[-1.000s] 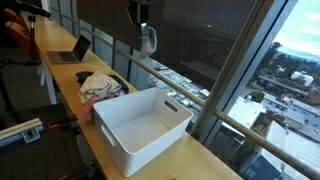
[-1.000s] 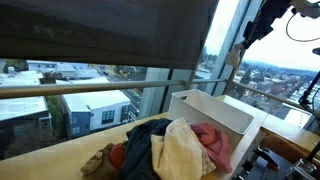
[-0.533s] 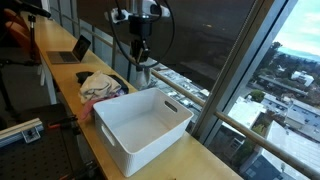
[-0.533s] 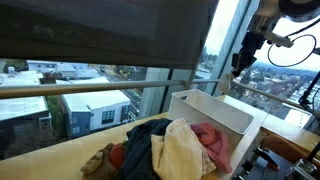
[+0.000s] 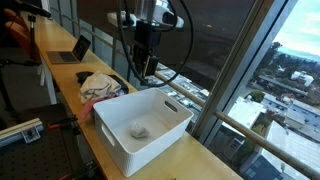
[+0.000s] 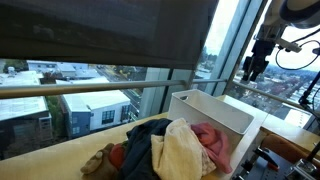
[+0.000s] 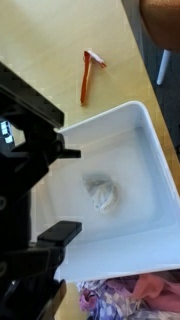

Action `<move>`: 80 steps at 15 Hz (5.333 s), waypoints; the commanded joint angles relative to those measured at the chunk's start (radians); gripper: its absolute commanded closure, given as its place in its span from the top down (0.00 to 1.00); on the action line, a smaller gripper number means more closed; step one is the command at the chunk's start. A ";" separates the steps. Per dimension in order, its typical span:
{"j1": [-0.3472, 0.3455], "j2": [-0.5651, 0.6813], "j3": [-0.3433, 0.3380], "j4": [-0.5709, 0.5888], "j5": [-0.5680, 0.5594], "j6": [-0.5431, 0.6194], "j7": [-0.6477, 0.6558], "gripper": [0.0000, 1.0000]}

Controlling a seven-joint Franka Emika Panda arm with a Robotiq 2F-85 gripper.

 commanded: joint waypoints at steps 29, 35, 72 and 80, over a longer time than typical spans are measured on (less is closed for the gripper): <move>0.367 0.417 0.240 0.068 -0.124 0.444 0.265 1.00; 0.481 0.690 0.198 0.329 -0.139 0.421 0.294 1.00; 0.435 0.143 0.215 -0.164 -0.051 0.370 0.342 0.00; 0.271 -0.142 0.195 -0.069 -0.082 0.205 0.317 0.00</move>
